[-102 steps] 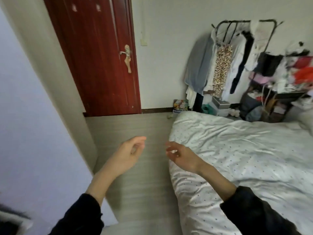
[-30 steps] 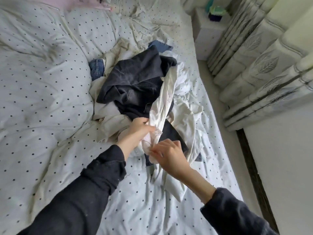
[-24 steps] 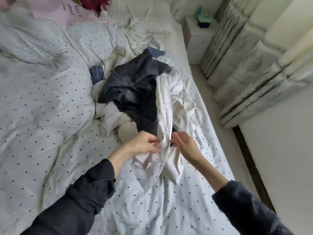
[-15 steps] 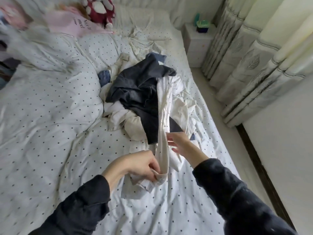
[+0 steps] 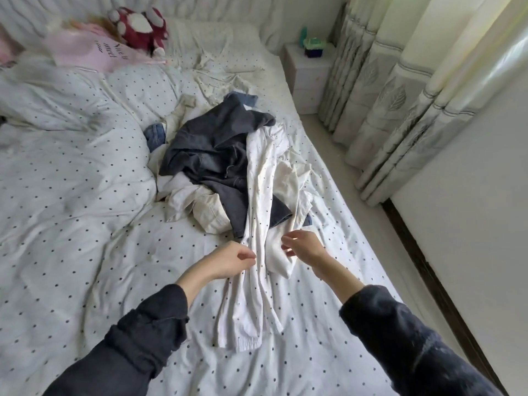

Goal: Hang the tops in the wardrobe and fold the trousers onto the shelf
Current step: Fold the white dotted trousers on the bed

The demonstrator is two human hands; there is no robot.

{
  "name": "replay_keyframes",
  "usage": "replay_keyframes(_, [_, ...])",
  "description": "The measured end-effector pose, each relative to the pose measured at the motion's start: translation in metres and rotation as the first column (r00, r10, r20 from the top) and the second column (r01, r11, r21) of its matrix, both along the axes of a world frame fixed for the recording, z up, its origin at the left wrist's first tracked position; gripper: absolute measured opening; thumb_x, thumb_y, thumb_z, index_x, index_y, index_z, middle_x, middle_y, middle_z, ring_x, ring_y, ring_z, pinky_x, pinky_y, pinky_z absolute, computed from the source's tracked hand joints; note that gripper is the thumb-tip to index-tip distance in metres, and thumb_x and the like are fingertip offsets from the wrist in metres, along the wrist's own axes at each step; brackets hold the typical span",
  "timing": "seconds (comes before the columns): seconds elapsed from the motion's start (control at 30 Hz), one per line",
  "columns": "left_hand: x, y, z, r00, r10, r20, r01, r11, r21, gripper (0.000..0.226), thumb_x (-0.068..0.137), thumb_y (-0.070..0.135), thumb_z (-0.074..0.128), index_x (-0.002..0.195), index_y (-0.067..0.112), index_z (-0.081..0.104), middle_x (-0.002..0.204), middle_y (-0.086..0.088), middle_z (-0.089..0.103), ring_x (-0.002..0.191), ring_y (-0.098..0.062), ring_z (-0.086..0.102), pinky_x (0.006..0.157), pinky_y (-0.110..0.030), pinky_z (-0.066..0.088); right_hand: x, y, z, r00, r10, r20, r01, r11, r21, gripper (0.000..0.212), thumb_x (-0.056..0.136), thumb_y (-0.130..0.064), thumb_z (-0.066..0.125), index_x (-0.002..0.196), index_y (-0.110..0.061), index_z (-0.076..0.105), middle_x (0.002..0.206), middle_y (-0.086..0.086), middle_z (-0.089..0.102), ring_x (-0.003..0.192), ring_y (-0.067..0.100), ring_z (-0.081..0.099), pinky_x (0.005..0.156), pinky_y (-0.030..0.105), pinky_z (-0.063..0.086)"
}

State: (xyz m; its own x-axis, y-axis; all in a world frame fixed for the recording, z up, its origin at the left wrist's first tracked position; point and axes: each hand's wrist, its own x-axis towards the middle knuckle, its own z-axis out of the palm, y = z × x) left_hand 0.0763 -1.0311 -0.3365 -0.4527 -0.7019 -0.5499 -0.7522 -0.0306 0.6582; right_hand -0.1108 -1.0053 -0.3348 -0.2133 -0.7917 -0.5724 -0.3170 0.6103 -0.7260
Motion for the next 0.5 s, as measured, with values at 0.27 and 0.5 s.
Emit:
replay_keyframes(0.27, [-0.021,-0.036,-0.098,0.965,0.263,0.014,-0.247,0.922,-0.299,0.039,0.094,0.011,0.049,0.133,0.01,0.049,0.132,-0.008,0.052,0.116,-0.025,0.052,0.094,-0.029,0.039,0.002,-0.063,-0.091,0.946,0.176,-0.272,-0.19,0.982,-0.025,0.025,0.096,-0.035,0.046,0.073,-0.026,0.049,0.071,-0.008,0.049,0.072,0.017,0.047,0.064,0.028,0.035])
replay_keyframes(0.5, [-0.025,-0.029,-0.147,1.0,-0.022,-0.015,0.016,0.949,-0.315,0.042,0.094,0.008,0.049,0.136,0.002,0.045,0.149,-0.002,0.033,0.137,-0.019,0.031,0.107,-0.016,0.019,0.024,-0.122,-0.137,0.815,0.203,-0.543,-0.228,0.973,0.022,0.051,0.087,-0.06,0.038,0.094,-0.015,0.06,0.106,0.007,0.063,0.112,0.028,0.05,0.104,0.051,0.028])
